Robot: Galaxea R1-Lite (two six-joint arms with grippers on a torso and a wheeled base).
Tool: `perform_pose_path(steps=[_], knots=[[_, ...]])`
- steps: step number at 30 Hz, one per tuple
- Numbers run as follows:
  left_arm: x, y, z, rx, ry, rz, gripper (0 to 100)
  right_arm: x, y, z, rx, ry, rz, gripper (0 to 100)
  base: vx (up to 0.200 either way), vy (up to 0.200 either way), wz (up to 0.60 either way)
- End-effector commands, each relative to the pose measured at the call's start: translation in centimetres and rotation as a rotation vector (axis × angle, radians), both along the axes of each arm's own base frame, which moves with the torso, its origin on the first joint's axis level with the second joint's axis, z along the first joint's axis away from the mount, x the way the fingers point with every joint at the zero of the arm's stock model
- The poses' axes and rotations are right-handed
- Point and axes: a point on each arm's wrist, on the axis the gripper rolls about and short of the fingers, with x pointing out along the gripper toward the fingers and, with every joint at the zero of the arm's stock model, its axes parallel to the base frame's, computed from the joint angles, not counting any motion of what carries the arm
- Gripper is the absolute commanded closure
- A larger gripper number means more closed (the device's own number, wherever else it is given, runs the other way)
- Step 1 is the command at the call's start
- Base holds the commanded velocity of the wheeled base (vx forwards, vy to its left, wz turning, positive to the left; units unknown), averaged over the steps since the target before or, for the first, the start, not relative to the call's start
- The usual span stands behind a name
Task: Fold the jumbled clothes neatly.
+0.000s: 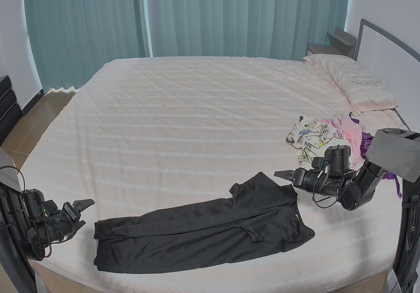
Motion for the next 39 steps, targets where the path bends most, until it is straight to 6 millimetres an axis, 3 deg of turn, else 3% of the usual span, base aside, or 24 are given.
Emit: perform_pose_path(steps=[1, 6, 8, 25, 26, 39], knots=[[1.6, -1.9, 0.8, -0.087, -0.04, -0.038, 0, 0.2, 1.9, 0.4, 0.003, 0.046, 0.044, 0, 0.0, 0.0, 0.0], [2.1, -2.6, -0.7, -0.054, 0.021, 0.006, 0, 0.8, 1.8, -1.4, -0.01, 0.079, 0.043, 0, 0.0, 0.0, 0.0], [2.3, -2.6, -1.1, -0.053, 0.035, 0.009, 0, 1.2, 1.8, -1.3, -0.009, 0.074, 0.042, 0, 0.0, 0.0, 0.0], [2.2, -3.1, -1.5, -0.054, 0.056, -0.01, 0, 0.8, 2.0, -3.4, -0.048, 0.11, 0.071, 0, 0.0, 0.0, 0.0], [2.2, -3.1, -1.5, -0.054, 0.055, -0.01, 0, 0.5, 2.1, -3.7, -0.065, 0.114, 0.085, 100, 0.0, 0.0, 0.0], [2.2, -3.1, -1.7, -0.053, 0.064, -0.009, 0, -1.0, 0.7, -3.4, -0.138, 0.129, 0.108, 100, 0.0, 0.0, 0.0]])
